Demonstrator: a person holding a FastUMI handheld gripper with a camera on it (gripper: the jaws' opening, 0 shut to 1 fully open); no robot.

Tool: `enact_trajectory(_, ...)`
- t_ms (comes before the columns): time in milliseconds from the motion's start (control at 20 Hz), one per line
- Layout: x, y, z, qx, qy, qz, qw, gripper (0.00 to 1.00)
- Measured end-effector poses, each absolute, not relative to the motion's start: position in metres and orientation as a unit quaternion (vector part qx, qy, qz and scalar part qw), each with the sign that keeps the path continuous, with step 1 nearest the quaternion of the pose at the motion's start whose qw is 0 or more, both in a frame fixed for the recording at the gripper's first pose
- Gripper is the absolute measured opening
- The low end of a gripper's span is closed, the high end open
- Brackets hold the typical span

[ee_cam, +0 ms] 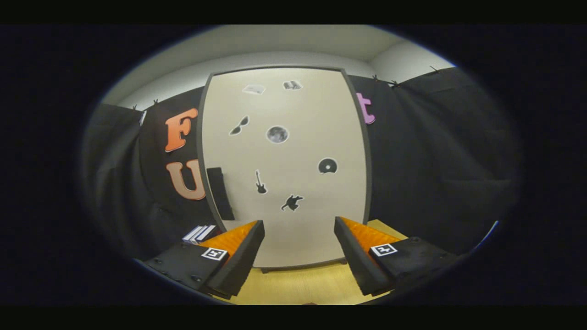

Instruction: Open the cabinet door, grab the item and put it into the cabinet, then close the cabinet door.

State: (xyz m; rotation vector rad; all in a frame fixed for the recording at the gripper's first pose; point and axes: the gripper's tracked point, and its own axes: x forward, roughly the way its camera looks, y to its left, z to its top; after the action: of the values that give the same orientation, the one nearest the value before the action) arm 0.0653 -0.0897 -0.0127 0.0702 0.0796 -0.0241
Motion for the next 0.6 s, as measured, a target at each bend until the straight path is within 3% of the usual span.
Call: enact_trajectory(600,0.007,-0.193,0.034,0.036,-0.005,-0.074,0.997,0.98)
